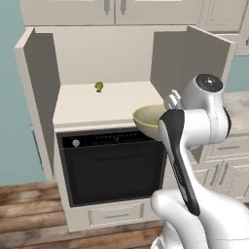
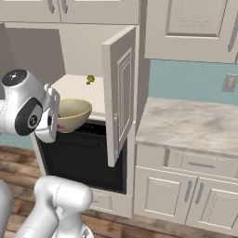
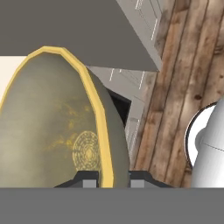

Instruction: Pick the mug and place it in the sink. Pick the bowl and place it in the open cabinet and then close the cabinet.

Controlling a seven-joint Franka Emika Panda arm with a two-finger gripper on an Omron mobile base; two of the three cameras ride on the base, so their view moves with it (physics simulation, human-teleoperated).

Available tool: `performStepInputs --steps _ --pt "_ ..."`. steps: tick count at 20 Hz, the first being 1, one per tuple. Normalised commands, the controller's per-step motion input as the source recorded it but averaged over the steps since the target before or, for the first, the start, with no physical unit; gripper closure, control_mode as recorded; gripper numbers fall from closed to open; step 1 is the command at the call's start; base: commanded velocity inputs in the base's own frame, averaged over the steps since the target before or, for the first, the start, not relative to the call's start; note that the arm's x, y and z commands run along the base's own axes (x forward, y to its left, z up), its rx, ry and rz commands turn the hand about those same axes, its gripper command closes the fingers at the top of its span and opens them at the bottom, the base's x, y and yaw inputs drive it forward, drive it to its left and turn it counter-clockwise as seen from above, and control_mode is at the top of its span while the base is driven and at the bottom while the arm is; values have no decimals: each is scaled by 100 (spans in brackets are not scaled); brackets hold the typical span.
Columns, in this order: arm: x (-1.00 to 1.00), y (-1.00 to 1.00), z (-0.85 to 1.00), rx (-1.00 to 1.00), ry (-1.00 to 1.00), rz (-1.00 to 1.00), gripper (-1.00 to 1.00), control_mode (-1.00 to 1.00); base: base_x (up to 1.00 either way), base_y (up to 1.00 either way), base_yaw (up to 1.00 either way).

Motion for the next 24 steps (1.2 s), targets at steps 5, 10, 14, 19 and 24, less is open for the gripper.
performStepInputs --steps 5,10,14,19,24 --pt "0 0 0 0 0 0 100 100 65 -1 0" --pt "0 0 0 0 0 0 100 100 74 7 0" --pt "0 0 0 0 0 0 100 100 67 -1 0" --pt "0 0 0 0 0 0 100 100 53 5 0" --pt "0 0 0 0 0 0 100 100 38 30 0"
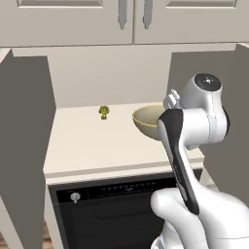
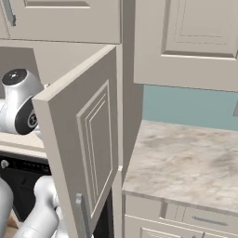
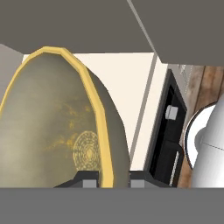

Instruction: Pick the mug and place it in the sink. Pick the bowl and place it in the open cabinet and then close the cabinet.

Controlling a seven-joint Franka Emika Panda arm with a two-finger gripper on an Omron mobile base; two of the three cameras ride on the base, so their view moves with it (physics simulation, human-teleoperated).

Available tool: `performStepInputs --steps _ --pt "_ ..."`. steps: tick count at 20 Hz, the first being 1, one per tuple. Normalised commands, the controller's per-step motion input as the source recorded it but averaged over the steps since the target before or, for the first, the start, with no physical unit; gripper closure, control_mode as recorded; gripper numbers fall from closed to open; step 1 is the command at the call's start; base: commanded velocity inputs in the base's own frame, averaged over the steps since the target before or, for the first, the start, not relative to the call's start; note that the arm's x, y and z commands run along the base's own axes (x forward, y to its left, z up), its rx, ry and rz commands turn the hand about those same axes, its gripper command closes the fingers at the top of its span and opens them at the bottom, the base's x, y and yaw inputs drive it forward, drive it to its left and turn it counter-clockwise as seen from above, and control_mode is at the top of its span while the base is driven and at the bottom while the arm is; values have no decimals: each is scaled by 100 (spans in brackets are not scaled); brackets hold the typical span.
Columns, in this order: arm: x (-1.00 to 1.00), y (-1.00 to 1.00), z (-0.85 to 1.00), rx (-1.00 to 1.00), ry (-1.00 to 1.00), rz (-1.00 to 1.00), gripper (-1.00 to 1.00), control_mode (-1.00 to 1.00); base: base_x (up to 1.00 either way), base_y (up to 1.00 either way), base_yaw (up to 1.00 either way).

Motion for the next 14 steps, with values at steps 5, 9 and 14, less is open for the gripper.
performStepInputs --steps 5,9,14 --pt "0 0 0 0 0 0 100 100 5 12 0" --pt "0 0 0 0 0 0 100 100 -4 26 -4" --pt "0 0 0 0 0 0 100 100 -6 32 -15"
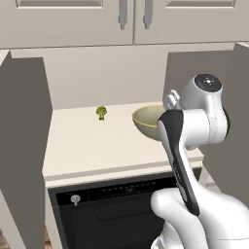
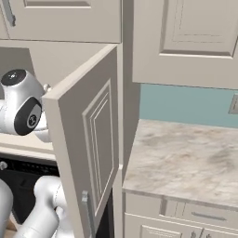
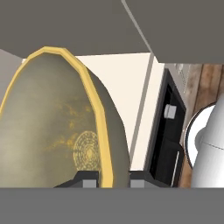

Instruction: Pick the mug and place it in the sink. Pick the bowl and place it in the open cabinet and then close the cabinet.

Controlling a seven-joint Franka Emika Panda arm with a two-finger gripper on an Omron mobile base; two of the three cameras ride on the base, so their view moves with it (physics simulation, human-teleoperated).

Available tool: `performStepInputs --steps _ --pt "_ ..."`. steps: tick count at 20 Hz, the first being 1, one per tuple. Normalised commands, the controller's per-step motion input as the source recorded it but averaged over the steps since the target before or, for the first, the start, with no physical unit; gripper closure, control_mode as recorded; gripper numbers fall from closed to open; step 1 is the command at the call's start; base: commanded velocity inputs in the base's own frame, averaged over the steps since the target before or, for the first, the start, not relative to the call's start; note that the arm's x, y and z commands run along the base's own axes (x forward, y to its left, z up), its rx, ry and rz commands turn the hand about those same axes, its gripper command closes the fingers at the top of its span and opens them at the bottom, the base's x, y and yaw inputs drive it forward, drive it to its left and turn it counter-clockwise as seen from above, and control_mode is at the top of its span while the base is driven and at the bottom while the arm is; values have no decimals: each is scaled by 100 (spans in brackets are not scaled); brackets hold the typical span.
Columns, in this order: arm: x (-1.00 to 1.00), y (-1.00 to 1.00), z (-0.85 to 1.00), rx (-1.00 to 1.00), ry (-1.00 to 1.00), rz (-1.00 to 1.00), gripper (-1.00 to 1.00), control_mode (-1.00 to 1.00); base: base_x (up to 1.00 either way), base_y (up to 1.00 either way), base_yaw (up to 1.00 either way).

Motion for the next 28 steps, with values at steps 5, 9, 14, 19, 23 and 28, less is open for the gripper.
performStepInputs --steps 5,9,14,19,23,28 --pt "0 0 0 0 0 0 100 100 -7 23 -12" --pt "0 0 0 0 0 0 100 100 -1 7 -1" --pt "0 0 0 0 0 0 100 100 1 14 0" --pt "0 0 0 0 0 0 100 100 15 32 0" --pt "0 0 0 0 0 0 100 100 12 53 0" --pt "0 21 -19 4 -4 0 100 -100 0 11 0"
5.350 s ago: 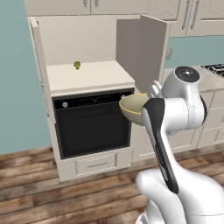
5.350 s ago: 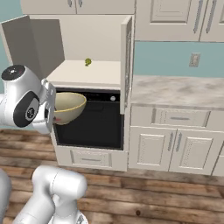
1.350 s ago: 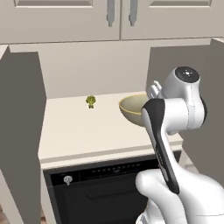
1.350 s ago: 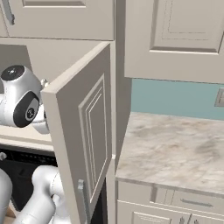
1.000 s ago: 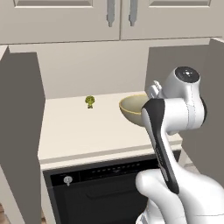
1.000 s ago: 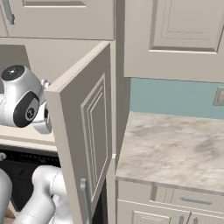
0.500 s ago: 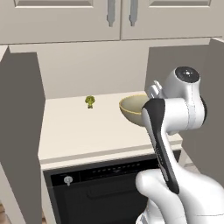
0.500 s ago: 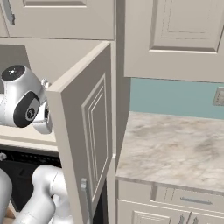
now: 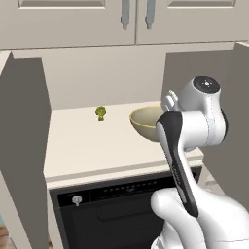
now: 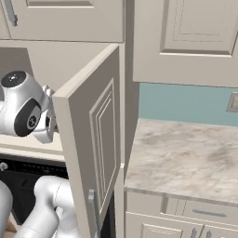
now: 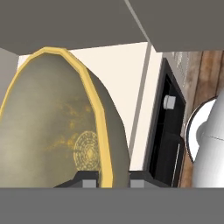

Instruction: Pick the mug and place it in the sink. Pick the bowl and place it in the open cabinet and then close the cabinet.

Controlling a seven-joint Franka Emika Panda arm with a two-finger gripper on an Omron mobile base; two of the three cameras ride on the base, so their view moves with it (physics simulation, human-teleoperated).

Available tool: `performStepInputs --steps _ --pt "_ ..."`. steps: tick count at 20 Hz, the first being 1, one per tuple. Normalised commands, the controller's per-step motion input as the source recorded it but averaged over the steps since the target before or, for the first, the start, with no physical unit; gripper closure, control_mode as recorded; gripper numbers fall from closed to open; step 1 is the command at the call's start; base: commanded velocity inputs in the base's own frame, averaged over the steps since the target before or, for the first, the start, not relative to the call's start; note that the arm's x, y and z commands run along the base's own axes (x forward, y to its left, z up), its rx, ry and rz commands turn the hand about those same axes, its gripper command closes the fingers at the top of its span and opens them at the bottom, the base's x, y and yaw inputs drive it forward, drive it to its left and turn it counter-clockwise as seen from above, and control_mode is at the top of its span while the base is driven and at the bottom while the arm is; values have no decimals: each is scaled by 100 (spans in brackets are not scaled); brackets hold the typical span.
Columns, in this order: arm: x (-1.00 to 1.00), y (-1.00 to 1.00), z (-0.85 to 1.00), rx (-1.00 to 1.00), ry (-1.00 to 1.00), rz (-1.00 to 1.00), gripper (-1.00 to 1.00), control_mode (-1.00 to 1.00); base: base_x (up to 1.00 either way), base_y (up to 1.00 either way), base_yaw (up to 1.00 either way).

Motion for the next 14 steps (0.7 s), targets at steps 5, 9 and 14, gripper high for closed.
performStepInputs --steps 5,9,14 --pt "0 33 -38 3 -11 0 100 -100 0 0 0" --pt "0 29 -29 5 -10 0 100 -100 0 0 0" --pt "15 10 -19 3 -2 0 100 -100 0 0 0"
